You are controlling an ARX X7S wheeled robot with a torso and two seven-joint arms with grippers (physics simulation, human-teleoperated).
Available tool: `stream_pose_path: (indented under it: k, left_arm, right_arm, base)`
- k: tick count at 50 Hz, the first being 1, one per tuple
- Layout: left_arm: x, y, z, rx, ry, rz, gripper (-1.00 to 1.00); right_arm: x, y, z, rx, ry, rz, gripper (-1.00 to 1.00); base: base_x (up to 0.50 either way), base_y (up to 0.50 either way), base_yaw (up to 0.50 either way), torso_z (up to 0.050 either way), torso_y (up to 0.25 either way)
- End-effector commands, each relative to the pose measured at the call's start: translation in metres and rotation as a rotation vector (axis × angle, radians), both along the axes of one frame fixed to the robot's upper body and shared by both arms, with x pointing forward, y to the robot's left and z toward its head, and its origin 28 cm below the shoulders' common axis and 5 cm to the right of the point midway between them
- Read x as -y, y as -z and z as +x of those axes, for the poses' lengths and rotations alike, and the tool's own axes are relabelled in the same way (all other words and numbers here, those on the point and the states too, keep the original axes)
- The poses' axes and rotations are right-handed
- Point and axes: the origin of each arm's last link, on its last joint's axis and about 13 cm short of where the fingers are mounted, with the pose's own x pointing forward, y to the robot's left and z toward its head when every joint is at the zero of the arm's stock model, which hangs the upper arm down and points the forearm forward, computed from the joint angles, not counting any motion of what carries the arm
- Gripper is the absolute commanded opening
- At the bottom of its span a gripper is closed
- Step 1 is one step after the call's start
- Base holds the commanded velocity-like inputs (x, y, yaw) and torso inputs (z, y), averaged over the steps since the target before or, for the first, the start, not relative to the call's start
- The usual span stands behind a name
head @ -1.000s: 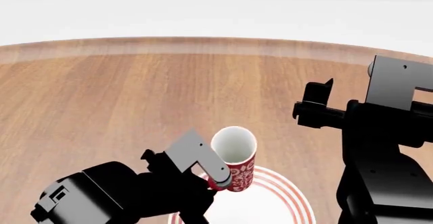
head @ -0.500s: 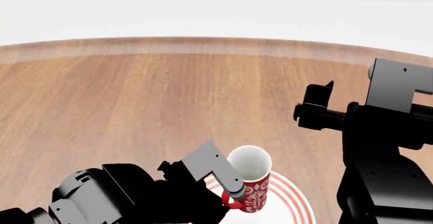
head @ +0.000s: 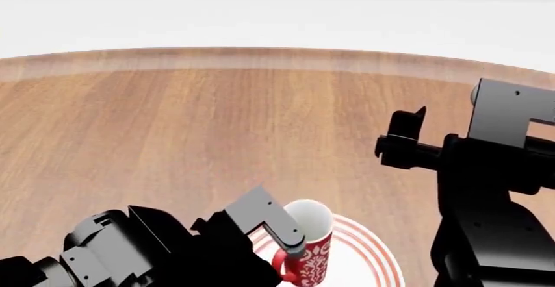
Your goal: Pick up the red mug and put it on the plate
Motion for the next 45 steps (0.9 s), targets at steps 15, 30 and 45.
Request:
stream_pose_path:
  k: [15,30,45]
  left_arm:
    - [-0.006,0.01,-0.008,-0.096,-0.075,0.07,-1.0]
    - [-0.008,0.015,-0.012,-0.136,-0.072,0.079,-1.0]
    - [-0.008,0.016,-0.012,-0.136,-0.071,0.076,1.0]
  right_arm:
    - [-0.002,0.003,0.001,-0.003,-0.007,0.003,1.0]
    - [-0.003,0.005,0.001,-0.002,-0.012,0.001,1.0]
    - [-0.004,0.007,0.003,-0.004,-0.014,0.0,1.0]
  base:
    - [0.0,0.0,0.0,0.0,0.0]
    - [0.0,0.0,0.0,0.0,0.0]
    - [0.0,0.0,0.0,0.0,0.0]
